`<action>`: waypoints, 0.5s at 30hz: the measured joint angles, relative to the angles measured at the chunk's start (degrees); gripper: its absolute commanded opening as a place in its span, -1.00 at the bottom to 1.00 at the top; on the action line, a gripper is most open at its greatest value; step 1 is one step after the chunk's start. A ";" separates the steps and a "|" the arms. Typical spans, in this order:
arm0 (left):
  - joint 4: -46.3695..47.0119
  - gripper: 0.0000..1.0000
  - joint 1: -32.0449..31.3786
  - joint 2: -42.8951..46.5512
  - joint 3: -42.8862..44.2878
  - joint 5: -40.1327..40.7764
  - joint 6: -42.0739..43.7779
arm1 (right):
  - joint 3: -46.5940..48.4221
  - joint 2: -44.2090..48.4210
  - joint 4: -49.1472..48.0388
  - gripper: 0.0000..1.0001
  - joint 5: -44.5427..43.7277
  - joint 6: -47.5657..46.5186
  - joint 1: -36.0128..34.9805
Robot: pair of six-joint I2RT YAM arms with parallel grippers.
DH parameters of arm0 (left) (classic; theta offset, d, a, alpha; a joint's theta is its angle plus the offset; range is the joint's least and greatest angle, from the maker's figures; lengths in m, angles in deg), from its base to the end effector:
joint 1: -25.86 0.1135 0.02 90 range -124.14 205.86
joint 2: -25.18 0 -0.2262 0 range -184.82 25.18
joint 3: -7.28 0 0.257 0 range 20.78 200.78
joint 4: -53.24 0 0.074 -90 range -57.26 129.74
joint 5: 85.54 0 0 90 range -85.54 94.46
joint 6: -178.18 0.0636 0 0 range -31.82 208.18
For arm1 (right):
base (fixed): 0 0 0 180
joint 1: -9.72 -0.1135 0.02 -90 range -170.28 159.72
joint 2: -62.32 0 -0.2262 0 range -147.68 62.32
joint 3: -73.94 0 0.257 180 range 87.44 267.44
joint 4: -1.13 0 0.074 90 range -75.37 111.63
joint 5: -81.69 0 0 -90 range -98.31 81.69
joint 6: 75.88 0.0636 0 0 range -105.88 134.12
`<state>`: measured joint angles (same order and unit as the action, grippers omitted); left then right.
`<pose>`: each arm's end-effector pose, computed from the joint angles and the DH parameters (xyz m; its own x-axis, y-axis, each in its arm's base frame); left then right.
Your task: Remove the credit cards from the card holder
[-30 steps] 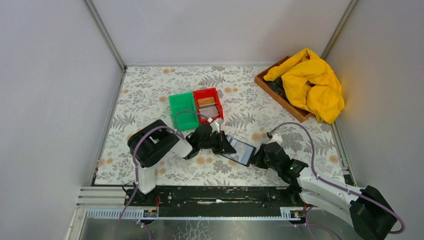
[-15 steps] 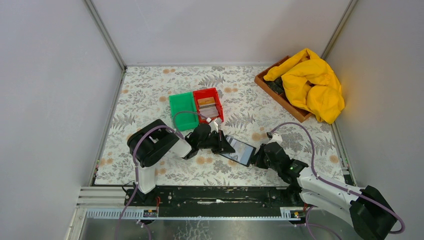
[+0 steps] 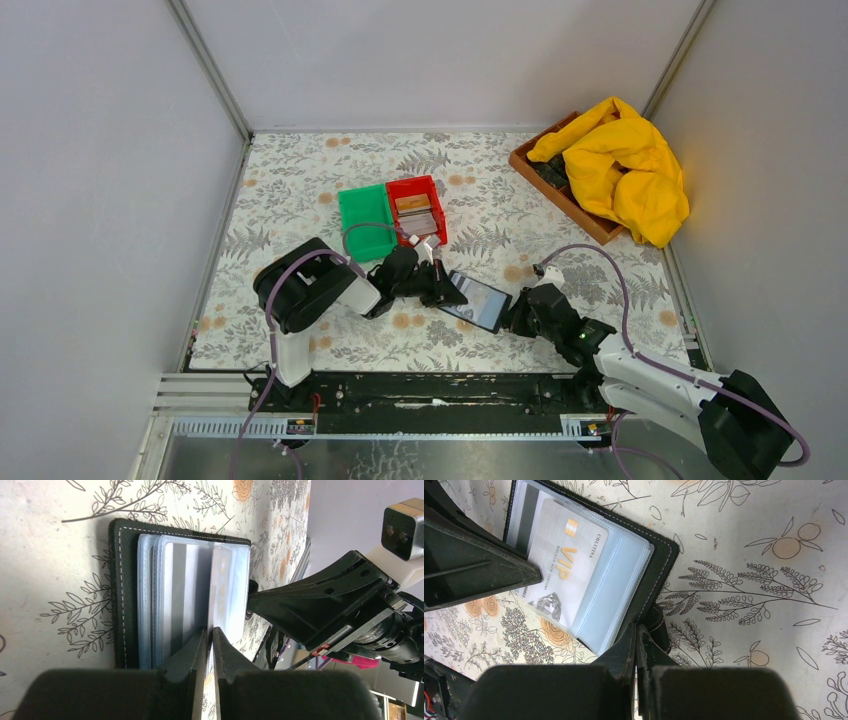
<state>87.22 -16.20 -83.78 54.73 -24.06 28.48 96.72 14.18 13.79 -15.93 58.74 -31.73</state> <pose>0.2256 -0.2445 0.0415 -0.9528 -0.1621 -0.2569 0.1593 0.4534 -0.8770 0.1624 0.1322 0.0875 -0.7345 0.2802 -0.6181 -0.0870 0.8644 0.4952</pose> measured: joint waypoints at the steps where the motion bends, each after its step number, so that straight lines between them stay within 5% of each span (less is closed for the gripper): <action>1: 0.07 -0.70 0.09 0.00 -0.02 -0.04 0.00 | 0.04 -0.04 0.02 -1.00 0.02 -0.02 0.00; 7: 0.15 -0.53 0.33 0.00 -0.09 -0.24 -0.02 | 0.13 -0.26 0.00 -1.00 0.02 -0.04 0.00; 15: 0.59 -0.57 0.72 0.00 -0.07 -0.70 -0.17 | 0.20 -0.42 -0.02 -1.00 0.02 -0.11 0.00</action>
<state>87.81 -15.48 -83.78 54.67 -24.76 28.30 96.92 13.76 13.76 -15.91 58.63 -31.73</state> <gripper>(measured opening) 0.238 0.014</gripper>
